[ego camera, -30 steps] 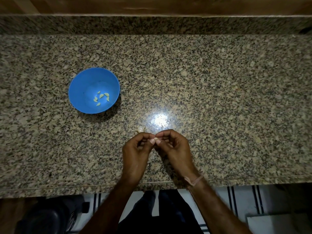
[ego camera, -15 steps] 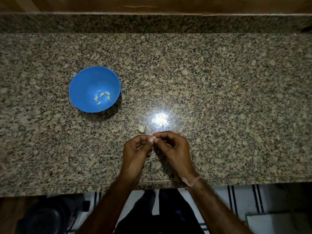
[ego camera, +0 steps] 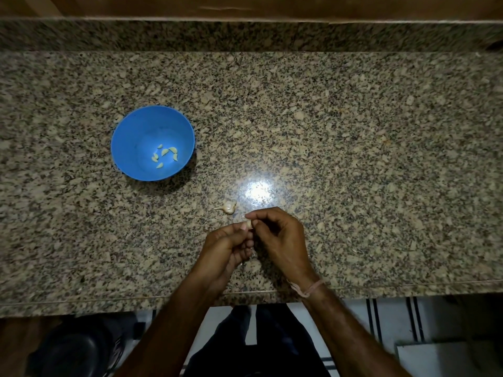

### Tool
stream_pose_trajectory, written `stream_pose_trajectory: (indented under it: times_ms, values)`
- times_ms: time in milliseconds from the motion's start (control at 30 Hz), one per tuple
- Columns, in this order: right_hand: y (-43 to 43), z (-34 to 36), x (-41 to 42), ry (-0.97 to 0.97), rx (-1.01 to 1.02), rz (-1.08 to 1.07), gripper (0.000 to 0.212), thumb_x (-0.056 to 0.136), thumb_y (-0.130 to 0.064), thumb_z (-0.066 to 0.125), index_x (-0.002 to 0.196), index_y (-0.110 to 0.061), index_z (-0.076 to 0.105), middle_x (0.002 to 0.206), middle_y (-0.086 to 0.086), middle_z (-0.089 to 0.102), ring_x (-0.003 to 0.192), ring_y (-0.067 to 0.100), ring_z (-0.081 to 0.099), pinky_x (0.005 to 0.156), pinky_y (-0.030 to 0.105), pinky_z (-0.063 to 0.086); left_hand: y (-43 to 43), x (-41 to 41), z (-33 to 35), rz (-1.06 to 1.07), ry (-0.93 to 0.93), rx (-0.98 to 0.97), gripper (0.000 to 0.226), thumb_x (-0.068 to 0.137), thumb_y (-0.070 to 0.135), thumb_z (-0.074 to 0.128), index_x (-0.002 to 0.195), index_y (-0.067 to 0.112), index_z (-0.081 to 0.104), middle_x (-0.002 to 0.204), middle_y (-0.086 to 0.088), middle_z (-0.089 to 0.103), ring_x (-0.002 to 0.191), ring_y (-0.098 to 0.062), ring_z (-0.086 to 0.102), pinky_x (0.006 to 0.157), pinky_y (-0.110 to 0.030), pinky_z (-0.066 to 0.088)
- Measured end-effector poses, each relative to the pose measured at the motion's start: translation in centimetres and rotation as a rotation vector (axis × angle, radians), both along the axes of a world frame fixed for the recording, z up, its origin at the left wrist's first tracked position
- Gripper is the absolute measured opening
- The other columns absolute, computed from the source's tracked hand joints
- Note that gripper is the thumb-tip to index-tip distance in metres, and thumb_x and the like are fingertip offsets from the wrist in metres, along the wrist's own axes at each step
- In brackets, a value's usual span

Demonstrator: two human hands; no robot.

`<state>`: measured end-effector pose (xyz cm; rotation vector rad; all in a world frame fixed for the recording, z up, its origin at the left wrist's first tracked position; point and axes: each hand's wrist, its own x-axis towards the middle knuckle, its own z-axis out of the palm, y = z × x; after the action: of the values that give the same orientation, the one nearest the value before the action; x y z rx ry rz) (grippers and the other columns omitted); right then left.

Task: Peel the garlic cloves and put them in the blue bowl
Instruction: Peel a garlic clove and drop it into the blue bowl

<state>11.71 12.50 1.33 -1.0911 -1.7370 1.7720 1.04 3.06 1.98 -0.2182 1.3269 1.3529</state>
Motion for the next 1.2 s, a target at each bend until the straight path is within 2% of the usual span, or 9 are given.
stream_pose_trajectory:
  times_ms: [100,200,400,500,567,700,800,1000,1200]
  values:
    - [0.1,-0.2,0.1,0.035,-0.051,0.027,0.025,0.098,0.005,0.064,0.111,-0.01,0.079,0.11,0.002,0.076,0.109,0.019,0.071,0.095,0.036,0.058,0.1,-0.3,0.2,0.067,-0.182,0.024,0.01,0.097,0.007,0.058,0.101,0.006,0.068,0.079,-0.005,0.067,0.069,-0.012,0.063,0.065,-0.024,0.053]
    - [0.2,-0.4,0.3,0.039,-0.139,0.041,0.02,0.099,0.001,0.065,0.108,-0.008,0.079,0.108,0.006,0.078,0.107,0.023,0.073,0.097,0.042,0.059,0.0,-0.5,0.3,0.058,-0.258,0.045,0.013,0.089,0.012,0.062,0.101,0.007,0.066,0.078,-0.003,0.066,0.068,-0.012,0.063,0.064,-0.024,0.055]
    - [0.7,-0.1,0.1,0.053,-0.171,0.104,0.011,0.096,0.001,0.069,0.104,-0.002,0.076,0.101,0.009,0.077,0.098,0.023,0.074,0.086,0.03,0.058,-0.1,-0.8,0.3,0.047,-0.281,0.052,0.009,0.096,0.012,0.056,0.099,0.008,0.064,0.075,-0.003,0.062,0.065,-0.011,0.061,0.059,-0.023,0.056]
    - [0.7,0.1,-0.2,0.042,-0.168,0.104,0.006,0.096,-0.001,0.071,0.1,-0.001,0.075,0.095,0.009,0.077,0.089,0.018,0.072,0.082,0.028,0.058,0.0,-0.7,0.1,0.017,-0.151,0.032,0.012,0.099,0.014,0.056,0.1,0.006,0.065,0.074,-0.003,0.06,0.064,-0.01,0.058,0.057,-0.022,0.053]
    - [0.4,0.3,-0.4,0.055,-0.245,0.05,0.006,0.097,-0.003,0.07,0.1,0.002,0.073,0.094,0.015,0.076,0.085,0.019,0.071,0.079,0.029,0.059,0.1,-0.4,-0.2,-0.014,0.053,0.023,0.02,0.105,0.015,0.052,0.101,0.004,0.068,0.073,-0.002,0.058,0.063,-0.009,0.054,0.056,-0.022,0.048]
    - [-0.2,-0.1,-0.6,0.103,-0.436,-0.079,0.015,0.096,-0.009,0.073,0.102,0.005,0.072,0.099,0.032,0.072,0.087,0.032,0.069,0.088,0.051,0.057,-0.2,0.1,-0.2,-0.115,0.449,0.054,0.029,0.109,0.02,0.051,0.092,0.009,0.071,0.071,0.0,0.061,0.066,-0.014,0.05,0.061,-0.029,0.041]
    - [-0.2,-0.4,-0.6,0.121,-0.502,-0.119,0.018,0.095,-0.009,0.074,0.102,0.007,0.071,0.1,0.037,0.07,0.087,0.035,0.066,0.087,0.05,0.052,-0.4,0.0,-0.3,-0.16,0.596,0.045,0.03,0.109,0.025,0.052,0.091,0.007,0.07,0.073,-0.003,0.064,0.069,-0.016,0.053,0.065,-0.033,0.042]
    - [-0.2,-0.5,-0.7,0.156,-0.53,-0.09,0.016,0.097,-0.004,0.069,0.108,0.008,0.07,0.098,0.025,0.072,0.09,0.033,0.065,0.087,0.043,0.055,0.0,-0.1,-0.2,-0.204,0.614,-0.003,0.028,0.11,0.021,0.049,0.095,0.007,0.069,0.069,0.008,0.063,0.065,-0.007,0.055,0.064,-0.029,0.042]
    - [0.3,-0.7,-0.7,0.176,-0.605,-0.059,0.013,0.096,-0.002,0.068,0.108,0.003,0.072,0.097,0.019,0.072,0.088,0.027,0.066,0.089,0.039,0.057,-0.1,-0.4,0.0,-0.219,0.558,0.001,0.027,0.109,0.021,0.051,0.098,0.006,0.071,0.073,0.001,0.067,0.066,-0.009,0.057,0.061,-0.027,0.044]
